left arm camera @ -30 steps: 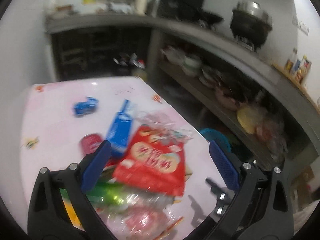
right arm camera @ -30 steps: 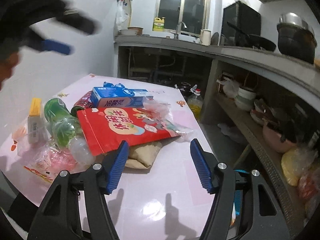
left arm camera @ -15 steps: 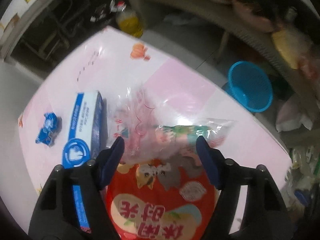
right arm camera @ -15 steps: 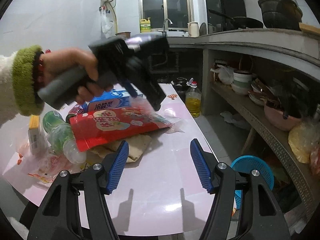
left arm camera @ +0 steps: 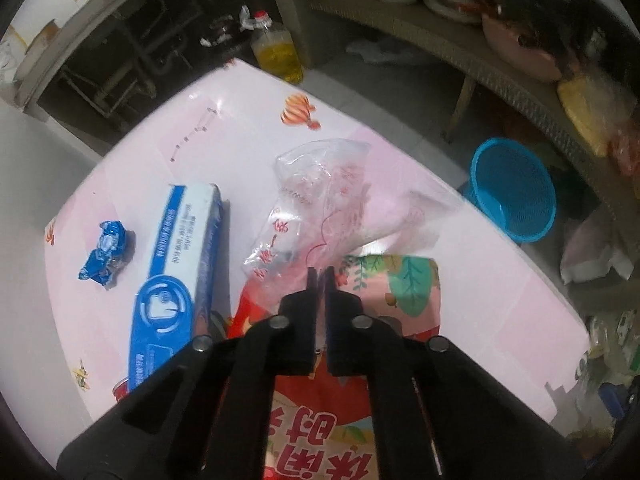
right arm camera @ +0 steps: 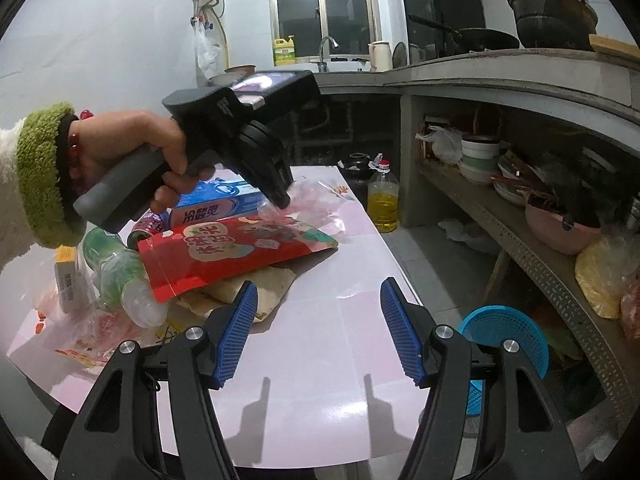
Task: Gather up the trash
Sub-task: 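Grasp the blue wrapper with the right tool while the left tool holds the clear bag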
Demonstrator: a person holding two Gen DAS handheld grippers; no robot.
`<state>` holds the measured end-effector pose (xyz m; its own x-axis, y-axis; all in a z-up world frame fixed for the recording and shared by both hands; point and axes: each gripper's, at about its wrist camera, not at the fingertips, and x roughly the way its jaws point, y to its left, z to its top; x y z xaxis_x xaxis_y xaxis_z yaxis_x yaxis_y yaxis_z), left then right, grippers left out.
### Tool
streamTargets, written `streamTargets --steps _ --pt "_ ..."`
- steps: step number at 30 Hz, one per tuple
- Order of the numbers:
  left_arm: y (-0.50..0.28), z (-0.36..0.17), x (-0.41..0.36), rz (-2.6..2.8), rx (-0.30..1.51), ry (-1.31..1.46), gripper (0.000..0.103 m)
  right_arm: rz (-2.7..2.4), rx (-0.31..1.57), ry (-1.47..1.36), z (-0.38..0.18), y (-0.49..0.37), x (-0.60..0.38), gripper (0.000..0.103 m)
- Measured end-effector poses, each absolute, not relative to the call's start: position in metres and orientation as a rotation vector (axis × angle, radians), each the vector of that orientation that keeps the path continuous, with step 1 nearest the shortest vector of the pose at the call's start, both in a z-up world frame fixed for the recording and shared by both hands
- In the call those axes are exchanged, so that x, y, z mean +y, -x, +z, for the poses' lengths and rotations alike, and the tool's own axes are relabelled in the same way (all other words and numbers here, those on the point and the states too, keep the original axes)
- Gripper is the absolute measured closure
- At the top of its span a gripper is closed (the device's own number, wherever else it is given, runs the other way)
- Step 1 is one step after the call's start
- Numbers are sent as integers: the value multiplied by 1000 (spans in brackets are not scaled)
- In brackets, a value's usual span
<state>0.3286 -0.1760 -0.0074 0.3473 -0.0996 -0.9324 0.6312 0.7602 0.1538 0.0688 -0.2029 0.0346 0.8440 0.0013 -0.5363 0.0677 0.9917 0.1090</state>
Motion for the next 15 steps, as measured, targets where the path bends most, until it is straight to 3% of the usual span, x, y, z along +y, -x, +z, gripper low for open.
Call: streamTargets --steps 7,15 --pt "-323 52 -130 -535 1012 -324 103 -51 520 -103 58 -68 -213 41" --pt "-313 120 3 -339 857 -50 103 193 479 -193 124 -141 -239 41"
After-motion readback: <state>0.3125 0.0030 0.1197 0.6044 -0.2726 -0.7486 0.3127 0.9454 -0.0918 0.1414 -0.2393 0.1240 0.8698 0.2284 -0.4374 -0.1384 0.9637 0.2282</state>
